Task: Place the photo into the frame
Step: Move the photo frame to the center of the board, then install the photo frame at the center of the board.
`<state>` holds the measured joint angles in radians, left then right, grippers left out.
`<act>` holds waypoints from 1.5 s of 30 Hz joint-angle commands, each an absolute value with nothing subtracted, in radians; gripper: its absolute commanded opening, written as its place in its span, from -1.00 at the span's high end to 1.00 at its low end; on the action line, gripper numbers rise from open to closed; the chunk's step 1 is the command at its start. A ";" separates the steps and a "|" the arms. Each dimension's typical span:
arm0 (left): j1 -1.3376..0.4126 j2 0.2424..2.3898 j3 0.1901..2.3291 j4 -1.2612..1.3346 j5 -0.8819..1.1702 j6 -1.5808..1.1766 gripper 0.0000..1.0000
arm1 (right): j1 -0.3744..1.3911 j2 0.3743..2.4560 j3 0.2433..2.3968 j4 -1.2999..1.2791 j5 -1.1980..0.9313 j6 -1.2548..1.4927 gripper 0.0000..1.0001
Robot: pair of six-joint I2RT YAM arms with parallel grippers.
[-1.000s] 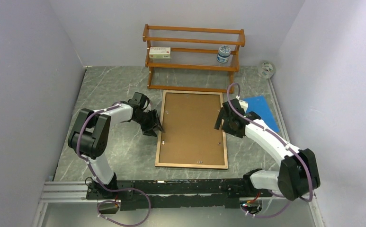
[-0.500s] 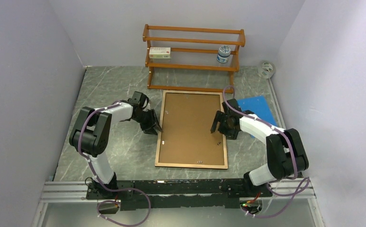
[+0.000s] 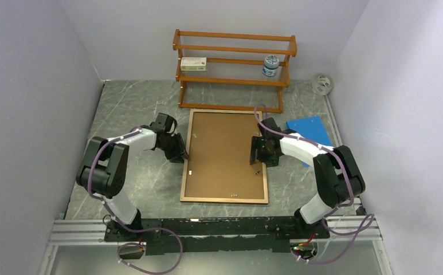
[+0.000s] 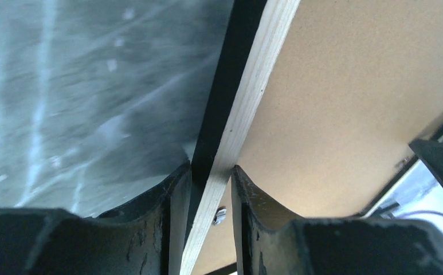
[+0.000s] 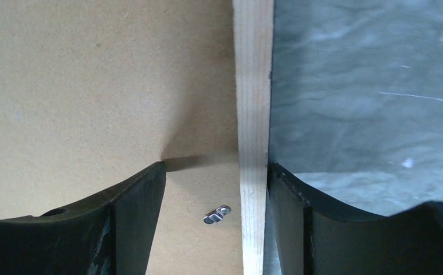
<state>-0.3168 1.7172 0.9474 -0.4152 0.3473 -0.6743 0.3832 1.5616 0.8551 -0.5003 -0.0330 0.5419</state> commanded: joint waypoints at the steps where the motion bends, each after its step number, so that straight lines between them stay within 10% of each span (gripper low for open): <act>1: -0.321 1.660 0.872 -0.486 0.172 -0.710 0.25 | 0.471 1.605 0.953 -0.405 -0.110 0.549 -0.35; 8: -0.321 1.629 0.815 -0.480 0.104 -0.764 -0.04 | 0.493 1.614 0.961 -0.552 0.114 0.640 -0.53; 18: -0.319 1.630 0.790 -0.463 0.095 -0.767 0.10 | 0.528 1.537 0.875 -0.619 0.090 0.623 -0.45; 45: -0.311 1.641 0.782 -0.451 0.092 -0.767 0.15 | 0.548 1.518 0.854 -0.704 0.141 0.506 0.33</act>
<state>-0.3145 1.5959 0.8368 -0.4026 0.1730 -0.7803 0.5442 1.5372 0.8700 -0.6518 0.0845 0.5220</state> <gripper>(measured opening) 0.425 0.361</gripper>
